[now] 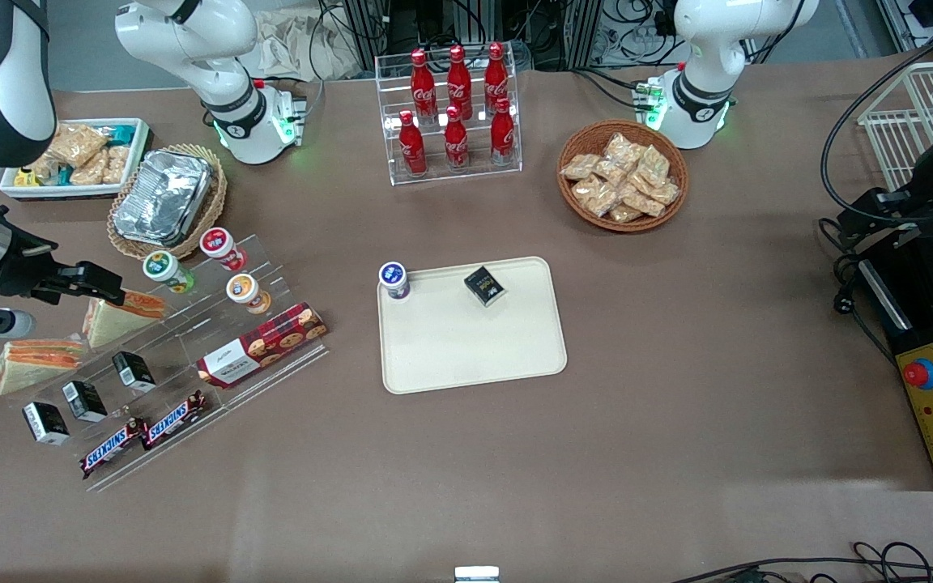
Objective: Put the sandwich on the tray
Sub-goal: 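Move the right gripper down over the wrapped sandwiches in the clear rack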
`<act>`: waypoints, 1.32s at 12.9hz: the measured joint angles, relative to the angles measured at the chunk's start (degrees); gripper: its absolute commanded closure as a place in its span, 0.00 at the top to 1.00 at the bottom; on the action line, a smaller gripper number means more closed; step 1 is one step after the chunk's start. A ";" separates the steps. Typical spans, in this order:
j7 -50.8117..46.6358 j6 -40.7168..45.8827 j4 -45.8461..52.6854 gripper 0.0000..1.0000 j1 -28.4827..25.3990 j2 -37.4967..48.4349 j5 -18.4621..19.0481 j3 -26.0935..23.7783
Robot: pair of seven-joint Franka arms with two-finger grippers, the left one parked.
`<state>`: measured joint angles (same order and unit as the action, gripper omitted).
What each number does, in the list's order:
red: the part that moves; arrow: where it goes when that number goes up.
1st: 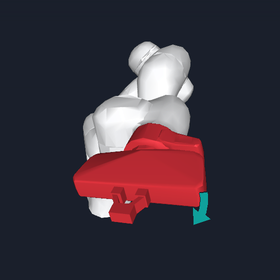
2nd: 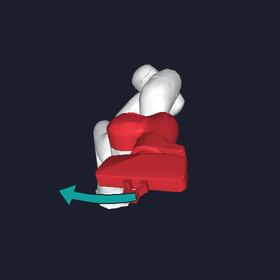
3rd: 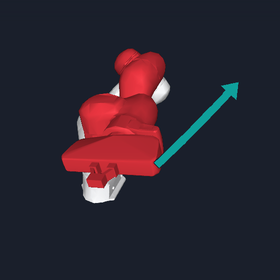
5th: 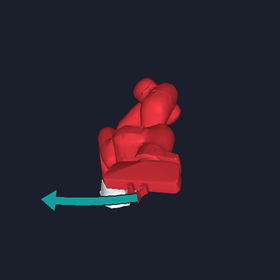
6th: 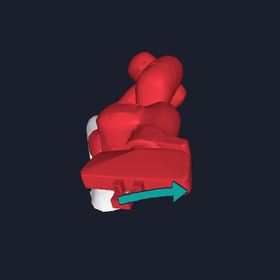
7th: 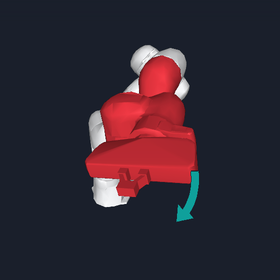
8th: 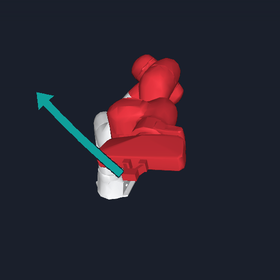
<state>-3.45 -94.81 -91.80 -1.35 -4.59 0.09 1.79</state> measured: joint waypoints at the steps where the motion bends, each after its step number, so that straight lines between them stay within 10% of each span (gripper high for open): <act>1: -0.02 0.00 0.00 0.99 0.00 0.00 0.00 0.00; 9: -1.55 -0.01 0.08 0.99 0.42 0.15 1.15 0.39; 17: -31.54 -1.88 0.01 0.99 10.11 -1.84 1.34 2.11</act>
<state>-34.99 -96.70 -91.79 8.76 -6.43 1.44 3.91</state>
